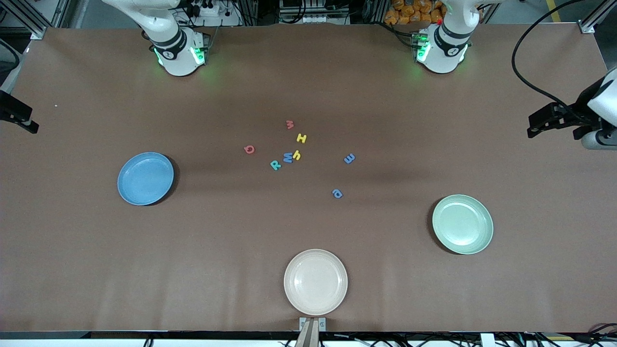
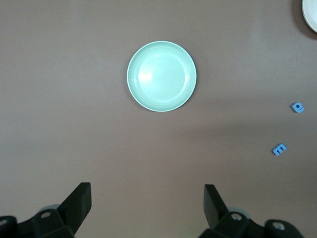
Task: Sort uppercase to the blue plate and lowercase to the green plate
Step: 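Move the left gripper and the right gripper toward the foam letters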
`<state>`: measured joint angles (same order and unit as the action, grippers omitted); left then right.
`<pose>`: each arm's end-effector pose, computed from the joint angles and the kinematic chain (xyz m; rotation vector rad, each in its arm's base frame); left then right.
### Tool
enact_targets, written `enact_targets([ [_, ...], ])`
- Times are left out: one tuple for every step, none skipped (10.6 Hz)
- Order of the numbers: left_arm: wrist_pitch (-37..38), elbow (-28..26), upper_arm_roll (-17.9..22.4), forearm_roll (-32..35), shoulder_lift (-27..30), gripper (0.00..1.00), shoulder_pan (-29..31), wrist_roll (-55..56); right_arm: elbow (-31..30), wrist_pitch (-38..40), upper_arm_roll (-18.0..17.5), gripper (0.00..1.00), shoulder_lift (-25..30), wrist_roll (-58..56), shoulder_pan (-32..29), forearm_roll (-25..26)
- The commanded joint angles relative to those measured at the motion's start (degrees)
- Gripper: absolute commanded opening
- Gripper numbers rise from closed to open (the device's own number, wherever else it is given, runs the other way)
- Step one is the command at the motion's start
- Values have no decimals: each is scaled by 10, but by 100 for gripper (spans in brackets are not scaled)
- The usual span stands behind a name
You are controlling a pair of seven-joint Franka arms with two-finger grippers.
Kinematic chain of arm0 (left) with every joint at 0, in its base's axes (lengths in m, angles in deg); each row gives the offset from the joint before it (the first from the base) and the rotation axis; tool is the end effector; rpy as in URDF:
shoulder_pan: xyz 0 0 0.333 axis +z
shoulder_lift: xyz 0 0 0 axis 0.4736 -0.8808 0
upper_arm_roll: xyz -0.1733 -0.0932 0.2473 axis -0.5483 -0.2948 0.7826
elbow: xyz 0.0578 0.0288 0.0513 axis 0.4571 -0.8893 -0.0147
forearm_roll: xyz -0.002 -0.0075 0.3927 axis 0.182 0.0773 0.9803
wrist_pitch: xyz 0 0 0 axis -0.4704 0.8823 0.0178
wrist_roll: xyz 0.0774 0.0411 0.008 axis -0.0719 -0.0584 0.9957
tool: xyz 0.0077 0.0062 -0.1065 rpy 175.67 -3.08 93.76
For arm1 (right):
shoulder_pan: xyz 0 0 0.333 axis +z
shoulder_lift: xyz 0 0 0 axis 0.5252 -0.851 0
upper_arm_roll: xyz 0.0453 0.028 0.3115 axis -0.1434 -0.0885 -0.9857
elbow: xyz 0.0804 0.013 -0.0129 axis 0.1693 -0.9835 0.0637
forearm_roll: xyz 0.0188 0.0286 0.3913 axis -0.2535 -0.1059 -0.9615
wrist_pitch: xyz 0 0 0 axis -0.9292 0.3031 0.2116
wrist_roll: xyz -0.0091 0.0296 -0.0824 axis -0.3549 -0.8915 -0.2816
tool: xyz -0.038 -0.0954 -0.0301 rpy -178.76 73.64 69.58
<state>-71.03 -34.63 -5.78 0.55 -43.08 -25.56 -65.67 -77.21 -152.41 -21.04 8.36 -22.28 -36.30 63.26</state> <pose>0.5737 -0.0387 0.6213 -3.1231 0.1206 0.0382 0.5586 -0.0554 0.6620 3.1352 0.1136 0.1210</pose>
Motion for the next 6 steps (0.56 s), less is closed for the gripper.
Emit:
enact_targets([
  [8,4,-46,8,-21,100,-2,1,-11,-2,-4,100,3,17,24,-3],
  [8,-1,-72,8,-29,100,-2,1,-16,4,-5,100,3,70,41,-4],
  [3,-8,-94,9,-45,100,-2,1,-26,6,-5,100,5,123,67,-4],
  [-16,-19,-113,9,-53,100,1,1,-35,10,-5,100,5,163,93,-4],
  [-47,-50,-138,8,-51,100,3,1,-47,9,-5,100,5,210,118,-4],
  [-68,-73,-155,7,-50,100,3,1,-65,4,-5,100,5,249,141,-4],
])
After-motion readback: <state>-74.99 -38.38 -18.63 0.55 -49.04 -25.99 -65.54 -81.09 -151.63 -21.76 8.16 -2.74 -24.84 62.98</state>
